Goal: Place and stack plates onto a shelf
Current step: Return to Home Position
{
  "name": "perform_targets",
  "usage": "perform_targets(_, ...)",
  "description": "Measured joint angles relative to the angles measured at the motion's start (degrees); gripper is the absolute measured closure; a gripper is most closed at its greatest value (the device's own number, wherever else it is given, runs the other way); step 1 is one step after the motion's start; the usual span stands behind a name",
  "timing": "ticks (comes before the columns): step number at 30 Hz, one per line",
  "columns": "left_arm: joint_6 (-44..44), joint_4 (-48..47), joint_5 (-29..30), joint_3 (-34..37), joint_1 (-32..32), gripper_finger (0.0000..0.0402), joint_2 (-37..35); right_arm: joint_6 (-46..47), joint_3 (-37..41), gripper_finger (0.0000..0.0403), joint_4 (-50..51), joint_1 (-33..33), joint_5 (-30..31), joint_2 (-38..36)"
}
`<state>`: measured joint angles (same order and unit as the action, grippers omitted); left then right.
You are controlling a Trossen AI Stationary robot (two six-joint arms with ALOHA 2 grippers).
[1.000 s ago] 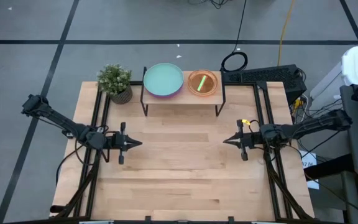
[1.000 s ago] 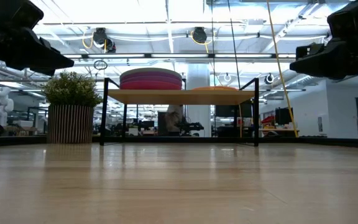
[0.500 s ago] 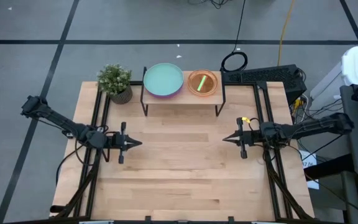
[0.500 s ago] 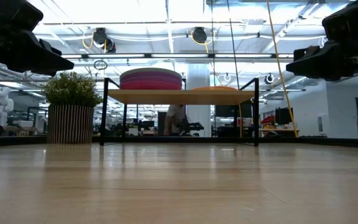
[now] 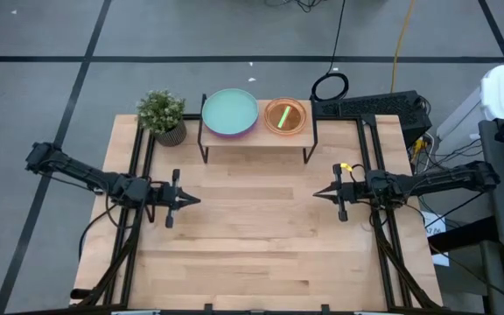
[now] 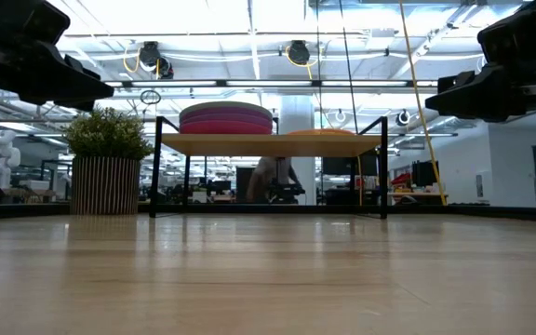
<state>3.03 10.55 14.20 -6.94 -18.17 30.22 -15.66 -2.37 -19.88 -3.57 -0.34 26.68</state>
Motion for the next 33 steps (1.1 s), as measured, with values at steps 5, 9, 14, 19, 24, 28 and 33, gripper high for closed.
perform_targets(5,0.26,0.00,-2.09,0.00,0.86,0.0399,0.02,0.00,0.02,0.0403,0.00,0.00,-1.36,0.00)
perform_targets(9,0.23,0.02,-4.71,0.00,0.91,0.0399,0.02,0.22,0.02,0.0403,0.00,0.00,-1.39,0.00)
perform_targets(14,0.11,0.02,-4.75,0.00,0.91,0.0399,0.02,0.22,0.02,0.0403,0.00,0.00,-1.38,0.00)
perform_targets(19,-0.61,2.72,-4.93,0.76,0.91,0.0399,0.10,0.22,0.02,0.0403,0.00,0.00,-1.35,0.00)
perform_targets(24,0.59,13.15,-6.00,6.40,0.93,0.0399,0.09,0.22,0.02,0.0403,0.02,0.00,-1.33,0.01)
perform_targets(28,1.28,13.86,-6.03,6.38,0.96,0.0399,0.07,0.22,0.04,0.0403,0.03,0.00,-1.31,0.02)
perform_targets(33,3.84,13.47,-6.28,6.38,0.96,0.0399,-1.50,-0.07,0.09,0.0403,0.05,0.25,-1.15,0.02)
